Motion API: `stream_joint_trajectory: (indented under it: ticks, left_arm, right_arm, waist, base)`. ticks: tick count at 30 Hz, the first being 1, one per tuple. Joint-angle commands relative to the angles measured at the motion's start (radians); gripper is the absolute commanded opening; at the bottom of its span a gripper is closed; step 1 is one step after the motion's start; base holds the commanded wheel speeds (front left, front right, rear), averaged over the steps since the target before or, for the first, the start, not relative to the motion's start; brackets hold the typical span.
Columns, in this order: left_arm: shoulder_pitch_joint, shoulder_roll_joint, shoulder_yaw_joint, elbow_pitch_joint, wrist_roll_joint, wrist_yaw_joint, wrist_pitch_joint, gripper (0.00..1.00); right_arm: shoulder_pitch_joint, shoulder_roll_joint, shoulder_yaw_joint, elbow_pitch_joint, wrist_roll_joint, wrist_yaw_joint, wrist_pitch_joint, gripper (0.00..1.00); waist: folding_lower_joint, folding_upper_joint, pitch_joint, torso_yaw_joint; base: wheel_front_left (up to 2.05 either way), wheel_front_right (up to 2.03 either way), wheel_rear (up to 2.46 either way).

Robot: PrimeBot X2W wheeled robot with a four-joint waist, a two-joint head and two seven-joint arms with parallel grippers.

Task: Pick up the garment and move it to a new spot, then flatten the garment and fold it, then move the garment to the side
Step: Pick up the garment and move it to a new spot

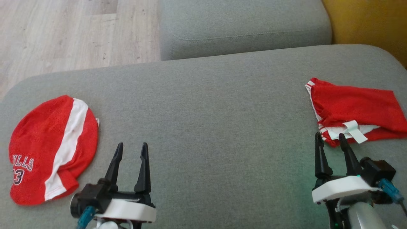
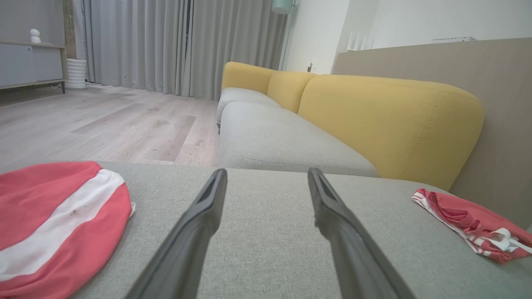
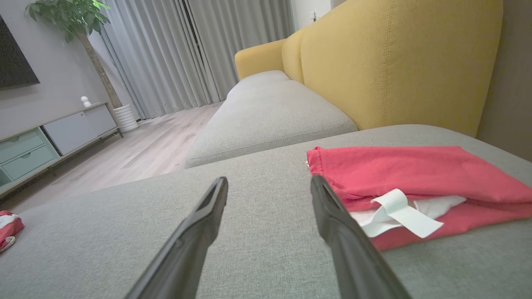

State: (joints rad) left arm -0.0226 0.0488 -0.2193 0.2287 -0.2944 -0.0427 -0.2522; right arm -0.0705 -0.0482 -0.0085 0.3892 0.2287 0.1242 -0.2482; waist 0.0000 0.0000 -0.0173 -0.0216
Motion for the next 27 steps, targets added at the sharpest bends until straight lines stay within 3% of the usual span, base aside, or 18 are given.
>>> stream_joint_trajectory:
  ticks: [1, 18, 27]
  left_arm:
    - [-0.042, 0.001, 0.031, -0.023, 0.013, 0.005, -0.01, 1.0]
    - [-0.025, 0.001, 0.073, -0.004, 0.04, 0.018, -0.01, 1.0]
    - [-0.007, 0.001, 0.102, -0.003, 0.061, 0.006, -0.01, 1.0]
  right_arm:
    - [-0.032, -0.002, 0.025, -0.036, 0.004, 0.007, -0.013, 1.0]
    - [0.008, -0.002, 0.129, -0.032, 0.057, 0.007, -0.013, 1.0]
    - [0.012, -0.002, 0.169, -0.029, 0.093, 0.007, -0.014, 1.0]
  waist:
    - [0.0, 0.0, -0.002, 0.012]
    - [0.0, 0.0, -0.043, 0.257]
    - [0.0, 0.0, -0.05, 0.333]
  base:
    - [0.0, 0.0, 0.0]
    - [0.0, 0.0, 0.0]
    - [0.0, 0.0, 0.0]
